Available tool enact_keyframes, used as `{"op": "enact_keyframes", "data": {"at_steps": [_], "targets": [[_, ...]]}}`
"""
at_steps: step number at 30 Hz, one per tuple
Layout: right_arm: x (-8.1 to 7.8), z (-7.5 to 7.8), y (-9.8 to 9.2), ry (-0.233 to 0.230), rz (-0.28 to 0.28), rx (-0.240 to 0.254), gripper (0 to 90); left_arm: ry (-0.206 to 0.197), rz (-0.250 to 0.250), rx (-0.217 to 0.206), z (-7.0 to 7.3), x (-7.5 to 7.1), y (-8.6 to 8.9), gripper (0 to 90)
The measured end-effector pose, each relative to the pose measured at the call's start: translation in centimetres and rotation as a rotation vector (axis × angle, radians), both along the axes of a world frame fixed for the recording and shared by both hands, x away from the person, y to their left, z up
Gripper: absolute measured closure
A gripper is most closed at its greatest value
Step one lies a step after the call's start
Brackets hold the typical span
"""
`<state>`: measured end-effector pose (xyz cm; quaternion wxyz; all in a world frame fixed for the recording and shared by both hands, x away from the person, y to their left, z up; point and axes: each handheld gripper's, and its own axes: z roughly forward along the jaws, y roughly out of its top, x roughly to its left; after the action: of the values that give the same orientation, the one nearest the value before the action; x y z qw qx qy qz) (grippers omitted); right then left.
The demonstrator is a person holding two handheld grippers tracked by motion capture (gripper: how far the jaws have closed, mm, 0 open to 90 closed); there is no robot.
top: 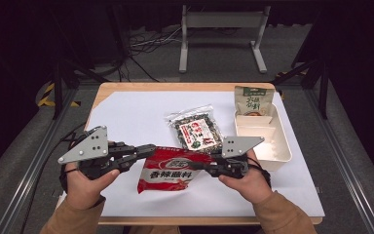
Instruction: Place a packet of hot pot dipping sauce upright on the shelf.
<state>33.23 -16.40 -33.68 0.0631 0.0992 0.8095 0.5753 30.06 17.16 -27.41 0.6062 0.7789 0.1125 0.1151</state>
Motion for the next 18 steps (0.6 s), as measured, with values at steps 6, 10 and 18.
{"op": "enact_keyframes", "data": {"at_steps": [6,10,18], "targets": [[-0.3,0.6,-0.5,0.002,-0.013,0.015,88.2,0.001,0.004,0.000,-0.1,0.2,0.1,90.0],[-0.3,0.9,-0.7,0.008,-0.016,0.027,88.6,0.033,-0.004,-0.019,-0.4,0.6,0.2,90.0],[-0.7,1.6,-1.2,0.001,-0.019,0.029,88.7,0.042,0.003,-0.003,-1.0,1.4,0.3,90.0]]}}
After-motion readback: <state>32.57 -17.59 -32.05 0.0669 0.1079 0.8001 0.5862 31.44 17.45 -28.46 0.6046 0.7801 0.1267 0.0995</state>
